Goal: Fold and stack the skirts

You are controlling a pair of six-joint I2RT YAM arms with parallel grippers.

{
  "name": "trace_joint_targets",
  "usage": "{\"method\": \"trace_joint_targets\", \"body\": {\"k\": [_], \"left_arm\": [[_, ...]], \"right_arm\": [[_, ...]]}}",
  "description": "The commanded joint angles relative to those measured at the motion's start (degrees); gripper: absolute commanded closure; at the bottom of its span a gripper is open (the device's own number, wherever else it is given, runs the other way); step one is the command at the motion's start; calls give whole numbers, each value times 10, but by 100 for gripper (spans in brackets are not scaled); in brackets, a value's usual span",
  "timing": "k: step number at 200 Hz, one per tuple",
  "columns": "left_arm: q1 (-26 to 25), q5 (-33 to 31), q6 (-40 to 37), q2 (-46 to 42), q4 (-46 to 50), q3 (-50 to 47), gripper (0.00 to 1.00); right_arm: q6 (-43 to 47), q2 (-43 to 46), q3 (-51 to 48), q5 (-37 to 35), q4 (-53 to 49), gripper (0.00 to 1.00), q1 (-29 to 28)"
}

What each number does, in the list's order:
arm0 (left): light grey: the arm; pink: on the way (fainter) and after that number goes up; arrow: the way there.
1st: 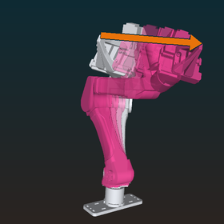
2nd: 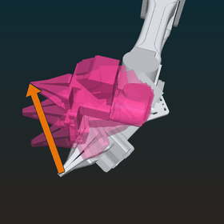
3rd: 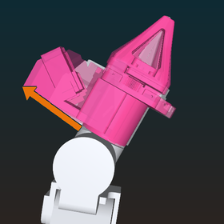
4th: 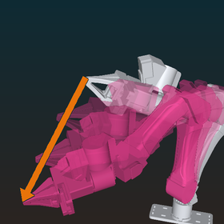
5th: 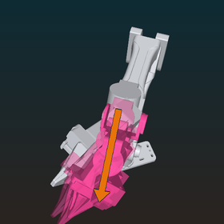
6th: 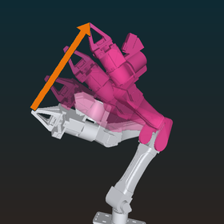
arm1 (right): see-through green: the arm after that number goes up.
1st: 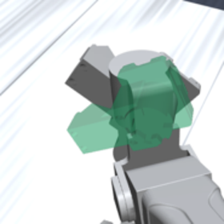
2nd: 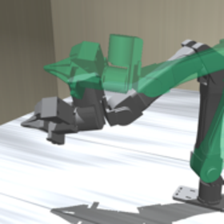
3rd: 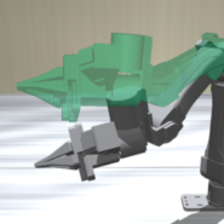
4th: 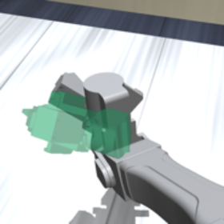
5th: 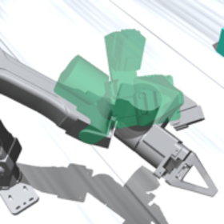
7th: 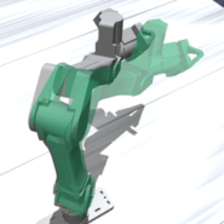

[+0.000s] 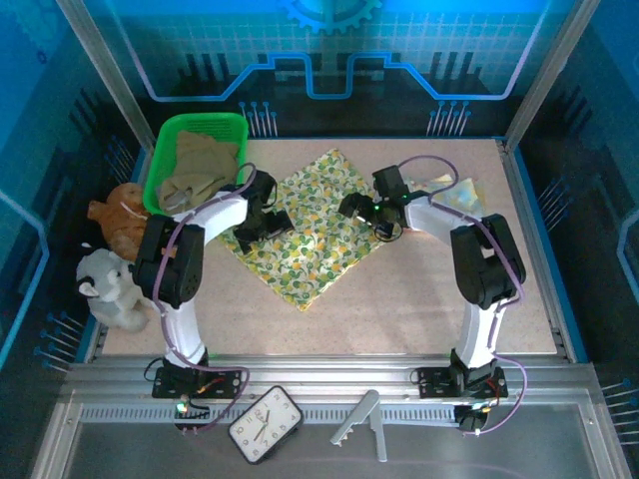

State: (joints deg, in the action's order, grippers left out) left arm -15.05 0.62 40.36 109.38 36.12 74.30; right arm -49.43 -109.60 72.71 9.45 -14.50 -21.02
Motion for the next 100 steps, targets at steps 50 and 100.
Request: {"method": "trace_joint_targets", "body": {"k": [50, 100], "left_arm": [[-28, 62, 89, -73, -68, -205, 1], [-117, 72, 145, -94, -86, -184, 1]], "right_arm": [[38, -174, 161, 44, -66, 0, 53], [86, -314, 413, 53, -111, 0, 58]]}}
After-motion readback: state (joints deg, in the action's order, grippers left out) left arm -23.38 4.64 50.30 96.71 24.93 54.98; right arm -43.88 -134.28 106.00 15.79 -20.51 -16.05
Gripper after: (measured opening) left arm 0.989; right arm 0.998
